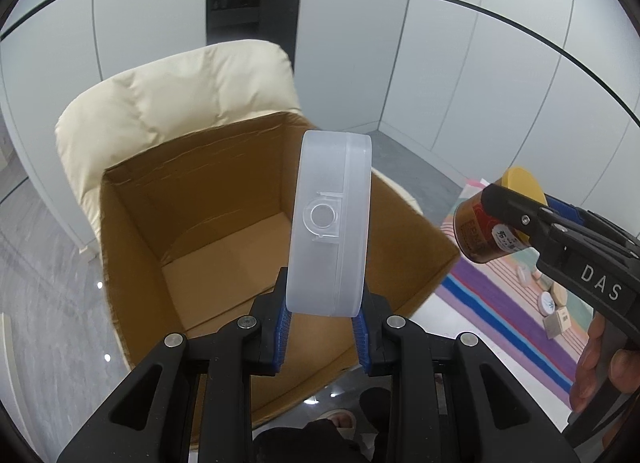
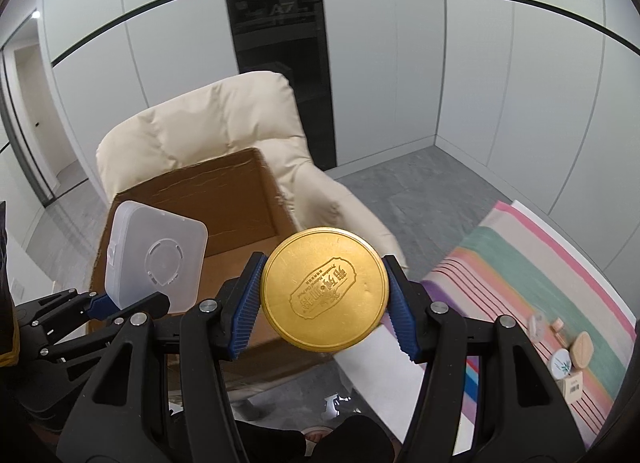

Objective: Organize objects
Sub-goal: 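Carry clear box with left tool while right tool carries jar toward cardboard box, then open left tool dropping clear box while right tool releases jar into cardboard box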

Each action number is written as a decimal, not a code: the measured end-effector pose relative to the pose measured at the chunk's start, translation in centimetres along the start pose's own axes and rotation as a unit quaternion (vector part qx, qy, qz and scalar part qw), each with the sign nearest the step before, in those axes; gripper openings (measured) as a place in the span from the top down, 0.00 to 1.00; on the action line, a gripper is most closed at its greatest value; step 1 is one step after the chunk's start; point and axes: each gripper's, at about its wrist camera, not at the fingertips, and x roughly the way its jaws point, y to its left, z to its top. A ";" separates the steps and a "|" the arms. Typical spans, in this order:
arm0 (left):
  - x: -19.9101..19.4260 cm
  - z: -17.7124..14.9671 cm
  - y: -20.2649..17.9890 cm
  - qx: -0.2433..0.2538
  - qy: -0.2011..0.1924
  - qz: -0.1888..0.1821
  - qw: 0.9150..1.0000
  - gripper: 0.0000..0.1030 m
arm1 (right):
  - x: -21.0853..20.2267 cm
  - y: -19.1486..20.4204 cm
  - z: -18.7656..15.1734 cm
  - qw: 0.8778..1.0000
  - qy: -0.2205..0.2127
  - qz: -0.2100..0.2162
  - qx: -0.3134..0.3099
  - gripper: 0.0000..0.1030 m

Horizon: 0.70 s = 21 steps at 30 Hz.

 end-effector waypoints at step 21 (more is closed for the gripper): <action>-0.3 -1.2 6.5 -0.032 0.031 0.036 0.998 0.69 | 4.6 8.5 1.0 0.997 0.046 0.049 -0.048 0.41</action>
